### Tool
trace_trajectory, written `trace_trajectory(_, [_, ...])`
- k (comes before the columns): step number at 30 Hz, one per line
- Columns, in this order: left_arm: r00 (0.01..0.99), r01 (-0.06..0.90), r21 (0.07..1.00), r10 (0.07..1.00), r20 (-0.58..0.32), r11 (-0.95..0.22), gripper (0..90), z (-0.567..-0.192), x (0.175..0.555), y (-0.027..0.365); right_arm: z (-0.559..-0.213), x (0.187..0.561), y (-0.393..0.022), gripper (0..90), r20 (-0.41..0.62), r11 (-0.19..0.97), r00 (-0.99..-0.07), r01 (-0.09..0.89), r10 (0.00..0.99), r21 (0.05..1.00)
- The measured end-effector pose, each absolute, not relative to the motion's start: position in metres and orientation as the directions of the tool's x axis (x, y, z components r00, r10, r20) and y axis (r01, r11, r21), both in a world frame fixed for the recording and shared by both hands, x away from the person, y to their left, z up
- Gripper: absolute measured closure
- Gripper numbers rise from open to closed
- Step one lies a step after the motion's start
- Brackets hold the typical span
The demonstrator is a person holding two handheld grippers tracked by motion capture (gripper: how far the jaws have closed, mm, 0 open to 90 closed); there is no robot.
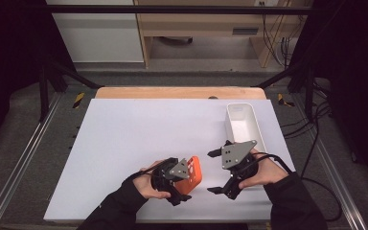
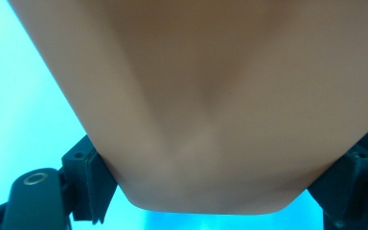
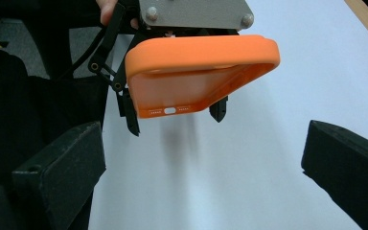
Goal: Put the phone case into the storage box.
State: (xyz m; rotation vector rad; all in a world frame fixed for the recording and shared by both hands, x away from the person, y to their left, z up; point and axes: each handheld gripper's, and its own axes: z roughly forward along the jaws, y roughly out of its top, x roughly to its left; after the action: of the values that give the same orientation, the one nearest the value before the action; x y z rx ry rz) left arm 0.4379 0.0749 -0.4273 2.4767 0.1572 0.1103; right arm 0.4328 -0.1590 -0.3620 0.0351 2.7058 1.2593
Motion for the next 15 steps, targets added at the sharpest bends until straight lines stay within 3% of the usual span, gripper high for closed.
trace_trajectory(15, [0.989, 0.073, 0.678, 0.142, 0.047, -0.731, 15.6, -0.4230, 0.4380, 0.0768, -0.3674, 0.4305, -0.1583, 2.4, -0.110, 0.607, -0.987, -0.018, 0.116, 0.795])
